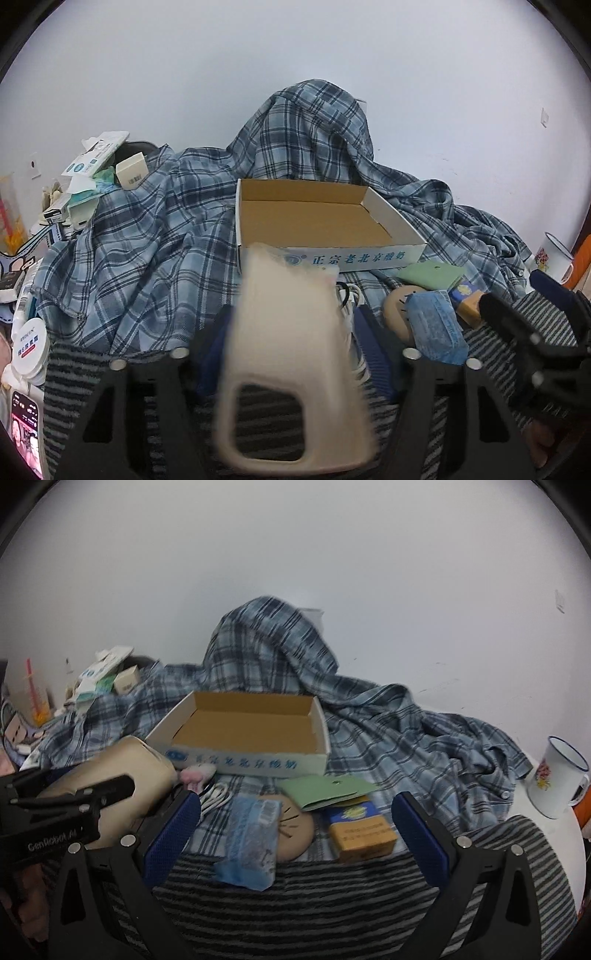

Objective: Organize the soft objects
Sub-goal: 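Lower the left tool onto the beige phone case and close it, then grasp the blue snack packet with the right tool, then lift the phone case with the left tool while the right tool lifts the snack packet, then lower both held items into the box and open both tools, then move the right tool to the gold-and-blue cigarette pack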

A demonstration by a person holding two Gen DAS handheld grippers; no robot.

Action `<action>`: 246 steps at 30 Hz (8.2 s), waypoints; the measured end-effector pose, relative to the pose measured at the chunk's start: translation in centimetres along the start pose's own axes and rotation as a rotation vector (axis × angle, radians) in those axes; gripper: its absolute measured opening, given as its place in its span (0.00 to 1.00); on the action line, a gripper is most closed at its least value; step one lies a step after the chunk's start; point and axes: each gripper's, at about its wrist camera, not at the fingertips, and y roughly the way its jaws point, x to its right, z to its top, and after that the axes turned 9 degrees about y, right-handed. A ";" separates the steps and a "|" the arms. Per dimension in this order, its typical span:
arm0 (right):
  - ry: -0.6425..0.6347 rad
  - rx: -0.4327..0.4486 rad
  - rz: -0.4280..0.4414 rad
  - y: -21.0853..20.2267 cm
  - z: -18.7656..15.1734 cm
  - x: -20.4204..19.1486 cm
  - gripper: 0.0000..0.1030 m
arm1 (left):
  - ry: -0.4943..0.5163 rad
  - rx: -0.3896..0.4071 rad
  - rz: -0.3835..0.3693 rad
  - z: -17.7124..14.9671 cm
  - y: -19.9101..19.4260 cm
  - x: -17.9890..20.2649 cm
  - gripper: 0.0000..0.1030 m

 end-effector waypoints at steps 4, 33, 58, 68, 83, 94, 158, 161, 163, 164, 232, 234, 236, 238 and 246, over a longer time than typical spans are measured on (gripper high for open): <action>-0.023 -0.026 0.019 0.6 -0.2 -0.7 1.00 | -0.005 -0.001 -0.003 0.0 0.1 -0.1 0.58; 0.073 -0.121 0.085 2.2 -0.9 0.5 0.25 | 0.068 -0.144 -0.003 -0.1 2.7 1.3 0.84; 0.094 -0.134 0.104 2.4 -0.9 0.8 0.25 | 0.175 -0.266 -0.017 -0.6 4.6 2.3 0.84; 0.076 -0.142 0.106 2.6 -0.9 0.5 0.25 | 0.050 -0.260 -0.067 -0.9 4.8 0.2 0.84; 0.077 -0.131 0.106 2.4 -0.9 0.5 0.25 | 0.022 -0.122 -0.089 -1.3 2.8 -0.2 0.72; 0.004 0.002 0.116 -0.2 -1.0 -0.9 0.25 | 0.026 0.183 -0.015 -1.3 -3.2 -0.2 0.72; 0.026 -0.310 0.146 20.3 9.6 -2.2 0.25 | -0.080 -0.129 0.060 11.7 16.1 -3.7 0.72; 0.031 -0.344 0.156 21.1 9.1 -2.2 0.25 | -0.078 -0.184 0.062 11.2 17.3 -3.7 0.72; 0.025 -0.355 0.160 21.2 9.0 -2.3 0.25 | -0.075 -0.212 0.058 10.9 17.9 -3.5 0.72; 0.023 -0.360 0.162 21.3 9.0 -2.3 0.25 | -0.071 -0.222 0.057 10.8 18.1 -3.4 0.72; 0.097 -0.004 0.098 2.7 1.3 4.1 0.98 | 0.030 0.284 -0.028 2.3 -1.3 0.6 1.00; 0.106 -0.033 0.106 2.9 1.5 4.3 0.98 | 0.029 0.280 -0.031 2.3 -1.2 0.6 1.00; 0.099 -0.086 0.114 3.3 1.8 4.4 0.98 | 0.026 0.272 -0.034 2.2 -1.0 0.5 1.00; 0.078 -0.126 0.118 3.5 2.4 4.7 0.98 | 0.025 0.262 -0.037 2.2 -0.8 0.5 1.00; -0.012 -0.324 0.139 6.5 3.1 6.6 0.84 | 0.029 0.235 -0.053 2.1 -0.2 0.6 1.00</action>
